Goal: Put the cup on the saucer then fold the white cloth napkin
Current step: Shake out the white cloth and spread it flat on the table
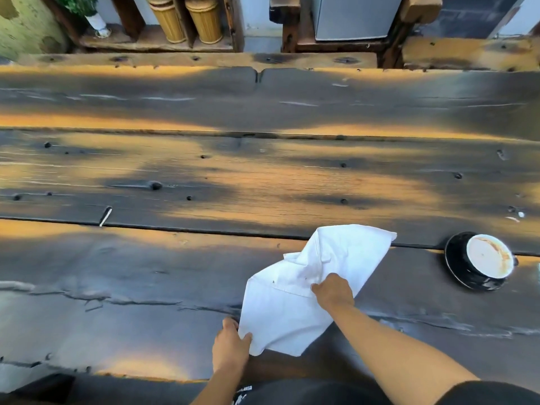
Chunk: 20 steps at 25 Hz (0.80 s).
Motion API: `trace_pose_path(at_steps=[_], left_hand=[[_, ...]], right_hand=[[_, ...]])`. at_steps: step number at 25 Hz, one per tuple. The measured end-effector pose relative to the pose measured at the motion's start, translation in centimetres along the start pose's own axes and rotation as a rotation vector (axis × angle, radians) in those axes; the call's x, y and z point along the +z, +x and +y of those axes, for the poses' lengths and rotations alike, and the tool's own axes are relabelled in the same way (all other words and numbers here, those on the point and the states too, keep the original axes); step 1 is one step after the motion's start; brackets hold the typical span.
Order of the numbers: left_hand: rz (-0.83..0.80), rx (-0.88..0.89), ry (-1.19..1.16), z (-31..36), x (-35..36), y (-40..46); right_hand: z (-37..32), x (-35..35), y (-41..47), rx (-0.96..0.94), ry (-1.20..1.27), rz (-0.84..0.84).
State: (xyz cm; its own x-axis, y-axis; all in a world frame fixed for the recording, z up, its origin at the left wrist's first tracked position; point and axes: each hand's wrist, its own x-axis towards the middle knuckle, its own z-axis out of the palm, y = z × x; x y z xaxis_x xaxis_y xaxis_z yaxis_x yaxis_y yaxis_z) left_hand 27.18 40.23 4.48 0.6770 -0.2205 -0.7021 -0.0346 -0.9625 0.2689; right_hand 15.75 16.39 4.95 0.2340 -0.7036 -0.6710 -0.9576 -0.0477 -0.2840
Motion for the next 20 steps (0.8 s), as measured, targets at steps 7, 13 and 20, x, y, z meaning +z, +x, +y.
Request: trace_pose_path(at_steps=[7, 13, 20], left_hand=[[0.002, -0.135, -0.105, -0.2, -0.6, 0.5], [-0.006, -0.17, -0.307, 1.1, -1.5, 1.3], [-0.003, -0.005, -0.231, 0.5, -0.3, -0.3]], right_hand=[[0.5, -1.1, 0.8, 0.023, 0.125, -0.118], [3.9, -5.7, -0.1, 0.027, 0.6, -0.086], [15.9, -8.2, -2.1, 0.108, 0.701, -0.032]])
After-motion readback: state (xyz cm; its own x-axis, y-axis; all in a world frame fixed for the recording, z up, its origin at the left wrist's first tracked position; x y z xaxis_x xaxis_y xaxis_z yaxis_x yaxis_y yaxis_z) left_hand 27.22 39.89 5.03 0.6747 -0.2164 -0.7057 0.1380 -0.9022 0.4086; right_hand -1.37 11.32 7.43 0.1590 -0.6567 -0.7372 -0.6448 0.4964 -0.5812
